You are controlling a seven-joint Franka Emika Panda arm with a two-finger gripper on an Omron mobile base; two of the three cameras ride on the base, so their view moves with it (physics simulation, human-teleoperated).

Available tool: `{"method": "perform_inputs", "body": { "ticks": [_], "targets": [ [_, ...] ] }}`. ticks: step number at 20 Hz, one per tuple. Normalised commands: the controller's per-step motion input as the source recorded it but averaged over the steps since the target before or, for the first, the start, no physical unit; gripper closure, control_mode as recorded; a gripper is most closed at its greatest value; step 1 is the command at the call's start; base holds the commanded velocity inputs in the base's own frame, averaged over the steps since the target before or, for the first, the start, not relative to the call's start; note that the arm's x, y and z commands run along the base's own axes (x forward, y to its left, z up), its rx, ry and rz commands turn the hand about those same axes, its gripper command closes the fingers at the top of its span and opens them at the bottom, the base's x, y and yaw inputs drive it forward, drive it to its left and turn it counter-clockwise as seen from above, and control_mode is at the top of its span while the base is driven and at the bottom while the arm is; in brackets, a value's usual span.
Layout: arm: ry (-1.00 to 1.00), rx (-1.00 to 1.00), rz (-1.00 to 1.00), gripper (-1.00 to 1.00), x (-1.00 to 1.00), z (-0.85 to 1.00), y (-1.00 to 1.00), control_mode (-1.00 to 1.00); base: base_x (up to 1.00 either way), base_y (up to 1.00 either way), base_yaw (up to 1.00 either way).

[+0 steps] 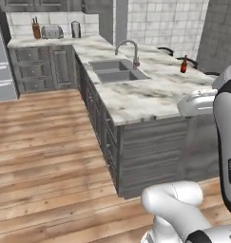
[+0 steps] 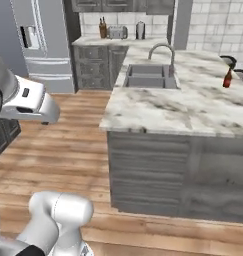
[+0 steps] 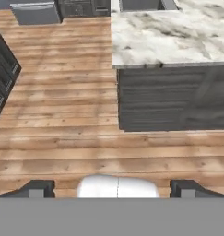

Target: Get the candle and the beer from the cabinet and move them to the dining counter.

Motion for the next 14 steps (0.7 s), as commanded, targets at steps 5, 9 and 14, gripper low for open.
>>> {"method": "perform_inputs", "body": {
  "ticks": [5, 9, 14],
  "targets": [
    [0.0, 0.0, 0.0, -1.0, 0.0, 0.0, 0.0, 1.0, 0.7, 1.0, -0.35],
    [0.0, 0.0, 0.0, -1.0, 0.0, 0.0, 0.0, 1.0, 0.89, 1.0, -0.06],
    [0.0, 0.0, 0.0, -1.0, 0.0, 0.0, 0.0, 1.0, 0.84, 1.0, 0.02]
  ]
}}
